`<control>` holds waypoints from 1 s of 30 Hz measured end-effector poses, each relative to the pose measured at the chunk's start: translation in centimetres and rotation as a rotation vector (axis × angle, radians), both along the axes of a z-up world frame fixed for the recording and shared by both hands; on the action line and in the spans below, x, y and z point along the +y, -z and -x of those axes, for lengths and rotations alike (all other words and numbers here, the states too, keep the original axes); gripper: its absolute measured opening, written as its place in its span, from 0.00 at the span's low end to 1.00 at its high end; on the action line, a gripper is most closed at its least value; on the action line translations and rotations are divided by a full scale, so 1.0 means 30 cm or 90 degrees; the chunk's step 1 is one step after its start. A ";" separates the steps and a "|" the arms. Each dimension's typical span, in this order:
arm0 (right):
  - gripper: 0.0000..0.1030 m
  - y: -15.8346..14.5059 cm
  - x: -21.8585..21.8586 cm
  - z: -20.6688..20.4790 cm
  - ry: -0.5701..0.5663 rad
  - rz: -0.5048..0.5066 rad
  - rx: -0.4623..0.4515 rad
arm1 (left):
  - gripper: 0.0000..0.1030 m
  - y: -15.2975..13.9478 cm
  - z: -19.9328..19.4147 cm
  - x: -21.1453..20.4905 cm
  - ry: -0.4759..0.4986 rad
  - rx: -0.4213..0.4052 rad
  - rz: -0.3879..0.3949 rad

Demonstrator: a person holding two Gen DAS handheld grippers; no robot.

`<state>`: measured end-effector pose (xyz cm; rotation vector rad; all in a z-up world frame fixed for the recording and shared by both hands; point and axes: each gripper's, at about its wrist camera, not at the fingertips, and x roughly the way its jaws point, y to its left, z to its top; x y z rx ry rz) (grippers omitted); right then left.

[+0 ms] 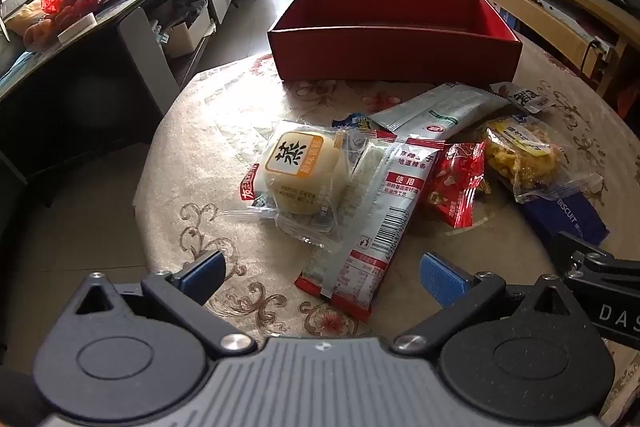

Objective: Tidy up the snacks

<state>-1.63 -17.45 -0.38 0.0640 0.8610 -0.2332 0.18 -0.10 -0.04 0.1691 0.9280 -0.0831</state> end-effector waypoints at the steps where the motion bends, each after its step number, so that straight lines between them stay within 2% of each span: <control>1: 1.00 0.001 -0.001 -0.001 -0.001 -0.007 0.002 | 0.99 -0.001 -0.002 -0.001 0.000 -0.001 0.000; 11: 1.00 -0.001 0.003 0.000 0.000 -0.004 0.002 | 0.97 0.028 0.003 -0.014 -0.002 -0.006 0.004; 30: 1.00 0.008 0.002 -0.008 0.000 -0.003 0.008 | 0.96 0.010 0.003 0.001 0.004 -0.002 0.006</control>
